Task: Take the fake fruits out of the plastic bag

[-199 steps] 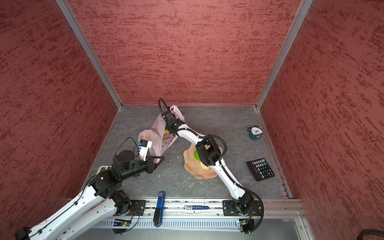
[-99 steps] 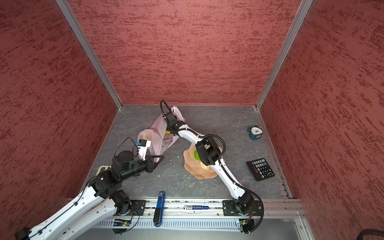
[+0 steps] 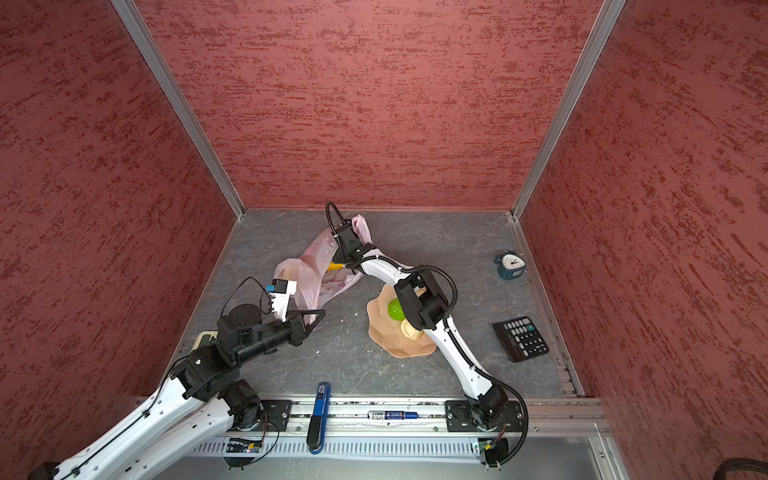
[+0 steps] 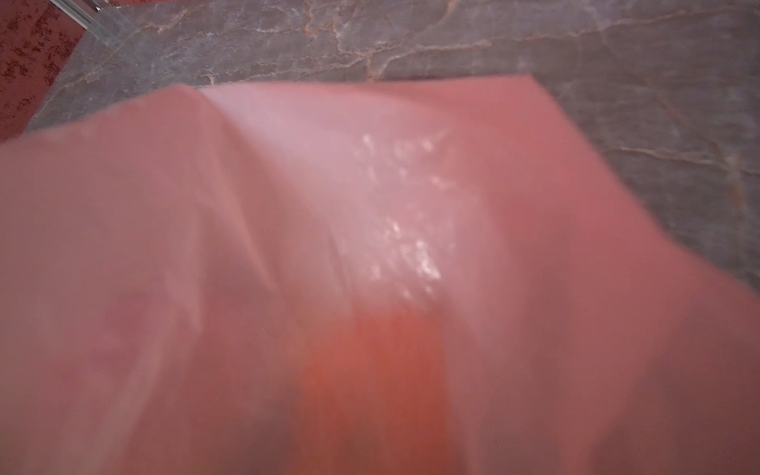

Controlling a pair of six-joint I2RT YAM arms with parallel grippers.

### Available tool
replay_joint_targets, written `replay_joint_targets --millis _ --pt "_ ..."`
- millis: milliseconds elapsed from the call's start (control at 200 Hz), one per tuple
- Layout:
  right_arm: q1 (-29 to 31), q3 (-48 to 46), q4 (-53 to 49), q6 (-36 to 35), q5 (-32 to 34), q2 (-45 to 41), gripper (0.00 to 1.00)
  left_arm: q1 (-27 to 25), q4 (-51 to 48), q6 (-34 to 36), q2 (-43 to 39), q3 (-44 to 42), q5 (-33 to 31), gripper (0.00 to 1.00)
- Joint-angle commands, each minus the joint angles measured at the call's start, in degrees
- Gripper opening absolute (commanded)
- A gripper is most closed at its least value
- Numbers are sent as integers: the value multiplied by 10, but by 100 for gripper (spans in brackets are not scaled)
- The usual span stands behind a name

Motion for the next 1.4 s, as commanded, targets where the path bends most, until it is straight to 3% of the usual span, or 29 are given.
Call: replay_joint_targets --millis 0,140,240,786,952,1187,1398 --pt "-4 -8 23 -4 3 -29 41 -1 11 -5 -11 -5 8 7" --pt "-5 15 4 8 -9 -11 65 0 2 -12 -21 0 36 7" --pt "-5 35 -9 22 -25 1 74 -1 -11 -19 -31 2 60 7" --pt "-4 112 -108 107 -35 53 80 -4 -69 -46 -114 1 83 7" --pt "-4 118 -124 109 -27 61 75 -4 -64 -44 -115 -4 75 7" --pt "-4 117 -117 104 -26 58 51 -4 -63 -45 -116 -8 60 7" --pt "-4 70 -73 72 -53 13 37 -3 -38 -32 -100 -6 17 7"
